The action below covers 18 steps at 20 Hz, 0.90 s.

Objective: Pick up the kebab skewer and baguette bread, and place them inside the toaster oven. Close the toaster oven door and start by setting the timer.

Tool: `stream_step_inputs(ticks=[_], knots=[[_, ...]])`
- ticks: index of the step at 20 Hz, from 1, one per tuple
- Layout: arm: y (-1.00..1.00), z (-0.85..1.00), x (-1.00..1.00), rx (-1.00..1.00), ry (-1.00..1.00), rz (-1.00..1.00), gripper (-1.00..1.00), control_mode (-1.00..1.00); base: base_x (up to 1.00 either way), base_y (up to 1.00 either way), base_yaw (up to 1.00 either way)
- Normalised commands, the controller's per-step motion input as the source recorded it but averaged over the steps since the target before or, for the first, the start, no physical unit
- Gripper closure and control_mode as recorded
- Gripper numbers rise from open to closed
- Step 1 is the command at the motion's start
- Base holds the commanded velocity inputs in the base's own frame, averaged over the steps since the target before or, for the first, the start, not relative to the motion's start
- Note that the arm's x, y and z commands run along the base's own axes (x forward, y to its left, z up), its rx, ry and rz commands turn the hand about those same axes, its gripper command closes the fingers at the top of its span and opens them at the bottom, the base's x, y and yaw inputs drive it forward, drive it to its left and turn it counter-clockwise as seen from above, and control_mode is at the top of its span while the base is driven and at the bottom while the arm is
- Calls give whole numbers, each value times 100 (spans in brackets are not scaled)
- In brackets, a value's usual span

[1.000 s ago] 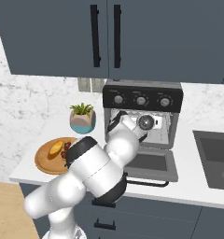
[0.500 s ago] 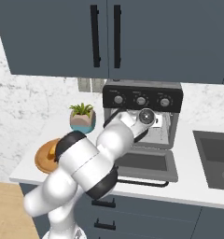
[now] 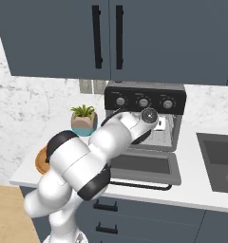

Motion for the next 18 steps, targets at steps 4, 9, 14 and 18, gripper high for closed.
stream_step_inputs(ticks=[4, 9, 14, 18], knots=[[0, -71, -53, 0, 3, 0, -100, -100, 0, 0, 0], [0, -76, -57, 0, 0, 0, -100, -100, 0, 0, 0], [0, -70, -57, 0, 1, 0, -100, -100, 0, 0, 0], [0, -56, -51, 0, 5, 0, -100, -100, 0, 0, 0]])
